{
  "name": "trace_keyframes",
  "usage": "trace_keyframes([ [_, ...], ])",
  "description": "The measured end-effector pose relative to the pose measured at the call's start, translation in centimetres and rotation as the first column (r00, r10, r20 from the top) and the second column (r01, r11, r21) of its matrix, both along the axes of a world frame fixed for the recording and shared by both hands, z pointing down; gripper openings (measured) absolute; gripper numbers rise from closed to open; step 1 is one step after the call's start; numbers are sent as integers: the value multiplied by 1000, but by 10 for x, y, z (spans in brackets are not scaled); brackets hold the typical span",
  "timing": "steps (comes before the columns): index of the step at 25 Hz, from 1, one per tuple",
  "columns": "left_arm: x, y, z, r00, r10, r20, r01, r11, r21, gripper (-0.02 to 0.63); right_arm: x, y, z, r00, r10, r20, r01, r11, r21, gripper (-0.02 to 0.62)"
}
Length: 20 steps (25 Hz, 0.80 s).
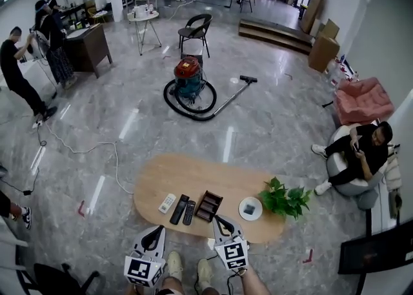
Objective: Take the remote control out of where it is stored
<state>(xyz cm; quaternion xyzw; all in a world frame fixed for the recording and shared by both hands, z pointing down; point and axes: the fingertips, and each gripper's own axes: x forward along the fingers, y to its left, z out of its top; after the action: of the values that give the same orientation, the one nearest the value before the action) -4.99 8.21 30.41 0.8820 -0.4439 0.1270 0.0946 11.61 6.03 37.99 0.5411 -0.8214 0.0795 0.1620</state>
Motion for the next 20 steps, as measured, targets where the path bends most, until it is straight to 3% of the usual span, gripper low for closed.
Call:
trace_keyframes([
  [9, 9, 24, -53, 1000, -12, 1, 12, 996, 86, 6, 22, 24, -49, 1000, -1, 14, 0, 999, 54, 5],
  [20, 3, 56, -92, 996, -85, 4, 83, 984, 158, 6, 30, 46, -98, 999, -35, 19, 32, 989, 142, 6],
])
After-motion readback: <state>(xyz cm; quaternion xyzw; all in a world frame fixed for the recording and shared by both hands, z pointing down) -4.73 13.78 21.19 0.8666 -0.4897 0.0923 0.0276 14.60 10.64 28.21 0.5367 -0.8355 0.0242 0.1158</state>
